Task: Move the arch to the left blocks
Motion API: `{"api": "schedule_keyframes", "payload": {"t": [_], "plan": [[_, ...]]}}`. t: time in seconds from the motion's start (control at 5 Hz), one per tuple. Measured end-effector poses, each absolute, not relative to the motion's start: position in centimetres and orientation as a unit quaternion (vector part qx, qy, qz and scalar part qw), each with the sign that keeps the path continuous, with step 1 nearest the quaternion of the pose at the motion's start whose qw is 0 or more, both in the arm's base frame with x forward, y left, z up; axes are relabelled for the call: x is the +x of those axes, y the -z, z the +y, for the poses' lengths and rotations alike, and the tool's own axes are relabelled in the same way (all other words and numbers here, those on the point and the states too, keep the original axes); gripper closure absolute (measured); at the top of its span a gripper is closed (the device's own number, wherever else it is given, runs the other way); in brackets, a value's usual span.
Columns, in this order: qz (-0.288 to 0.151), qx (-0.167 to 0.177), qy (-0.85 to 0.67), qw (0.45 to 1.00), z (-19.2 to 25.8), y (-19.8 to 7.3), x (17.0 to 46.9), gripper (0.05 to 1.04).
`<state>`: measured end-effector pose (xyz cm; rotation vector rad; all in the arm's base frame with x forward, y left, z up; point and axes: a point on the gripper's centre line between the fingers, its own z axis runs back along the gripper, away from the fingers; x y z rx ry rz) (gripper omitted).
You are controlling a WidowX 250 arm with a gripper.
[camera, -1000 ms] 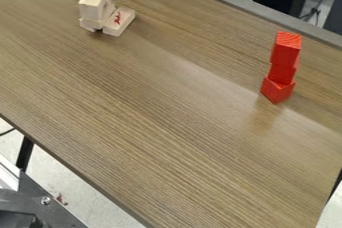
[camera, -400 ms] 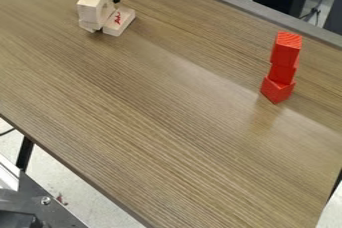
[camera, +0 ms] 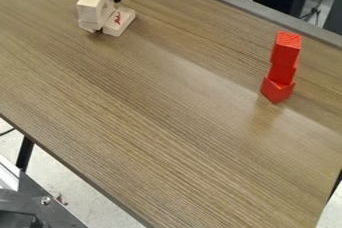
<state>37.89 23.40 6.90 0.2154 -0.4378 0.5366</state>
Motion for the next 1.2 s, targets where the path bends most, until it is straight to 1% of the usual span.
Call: {"api": "schedule_keyframes", "payload": {"t": [0.2, 0.4, 0.6, 0.8, 1.0, 1.2], "plan": [[-0.240, 0.102, -0.261, 0.929, 23.1, -8.9, 37.8, 0.083], [-0.268, 0.099, -0.254, 0.924, 22.1, -10.6, 36.9, 0.083], [-0.304, 0.084, -0.221, 0.923, 19.7, -13.0, 35.7, 0.083], [-0.310, 0.056, -0.166, 0.934, 15.5, -14.0, 34.8, 0.083], [-0.270, 0.023, -0.098, 0.958, 11.3, -13.9, 33.9, 0.083], [-0.212, 0.011, -0.047, 0.976, 8.5, -13.4, 33.0, 0.083]]}}
